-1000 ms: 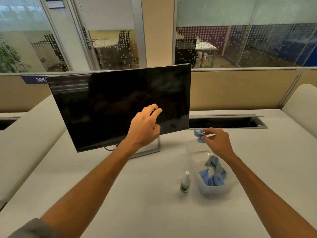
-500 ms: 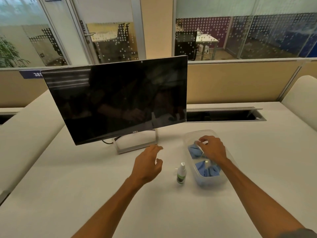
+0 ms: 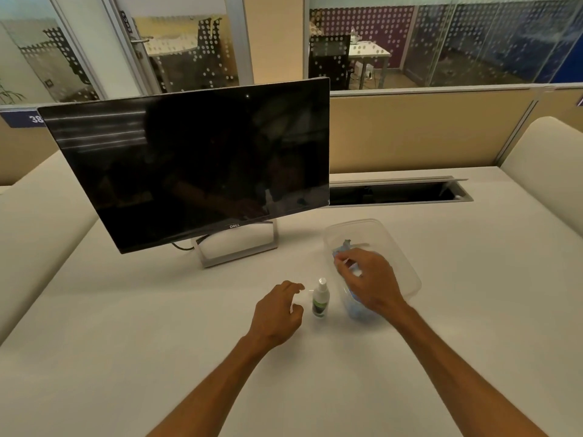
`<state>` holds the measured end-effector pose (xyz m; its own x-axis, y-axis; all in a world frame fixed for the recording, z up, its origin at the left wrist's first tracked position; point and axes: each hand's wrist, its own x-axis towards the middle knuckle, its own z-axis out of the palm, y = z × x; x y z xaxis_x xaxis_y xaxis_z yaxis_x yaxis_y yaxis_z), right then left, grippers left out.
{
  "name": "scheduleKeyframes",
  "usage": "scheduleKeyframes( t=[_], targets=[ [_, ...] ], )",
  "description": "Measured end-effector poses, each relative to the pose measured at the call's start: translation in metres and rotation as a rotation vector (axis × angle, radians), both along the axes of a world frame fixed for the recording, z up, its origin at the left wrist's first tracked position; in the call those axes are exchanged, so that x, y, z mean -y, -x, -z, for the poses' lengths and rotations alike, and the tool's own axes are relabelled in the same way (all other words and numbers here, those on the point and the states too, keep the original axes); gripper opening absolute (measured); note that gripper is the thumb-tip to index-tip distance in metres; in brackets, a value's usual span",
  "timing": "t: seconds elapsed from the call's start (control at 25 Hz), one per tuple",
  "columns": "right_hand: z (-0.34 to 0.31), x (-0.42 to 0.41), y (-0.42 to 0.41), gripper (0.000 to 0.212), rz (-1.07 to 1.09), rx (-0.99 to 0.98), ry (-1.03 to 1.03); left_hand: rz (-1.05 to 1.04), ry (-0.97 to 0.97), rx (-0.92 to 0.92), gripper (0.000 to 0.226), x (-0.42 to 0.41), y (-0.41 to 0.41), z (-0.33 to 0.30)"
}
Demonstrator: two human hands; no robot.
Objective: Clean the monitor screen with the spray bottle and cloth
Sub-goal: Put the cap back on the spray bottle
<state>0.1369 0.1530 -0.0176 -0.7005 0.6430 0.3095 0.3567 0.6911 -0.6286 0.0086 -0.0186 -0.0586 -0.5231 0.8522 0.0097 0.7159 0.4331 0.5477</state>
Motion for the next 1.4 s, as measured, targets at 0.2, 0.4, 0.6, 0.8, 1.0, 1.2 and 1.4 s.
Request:
scheduleKeyframes(
  t=[0.2, 0.4, 0.6, 0.8, 1.0, 1.2, 1.4],
  targets=[
    [0.010, 0.041, -0.007, 0.046, -0.048, 0.018, -0.208, 0.002, 0.066, 0.010, 0.042, -0.013, 0.000, 0.013],
    [0.026, 0.049, -0.002, 0.051, 0.009, 0.055, -0.292, 0.075, 0.134, -0.065, 0.046, -0.029, 0.004, 0.019],
    [0.031, 0.053, 0.002, 0.061, 0.033, 0.010, -0.236, 0.067, 0.077, 0.014, 0.031, -0.040, 0.004, 0.026],
    [0.029, 0.052, 0.000, 0.053, 0.035, -0.108, -0.118, 0.030, -0.037, 0.125, 0.023, -0.042, 0.007, 0.025],
    [0.011, 0.054, 0.006, 0.036, 0.048, -0.313, 0.400, -0.246, -0.345, 0.455, 0.020, -0.032, 0.019, -0.011],
    [-0.004, 0.069, 0.019, 0.027, -0.028, -0.431, 0.659, -0.304, -0.500, 0.848, 0.017, -0.016, 0.020, -0.061],
    [-0.008, 0.084, 0.028, 0.037, -0.161, -0.406, 0.691, -0.239, -0.549, 0.867, 0.023, -0.005, 0.015, -0.086]
  ],
)
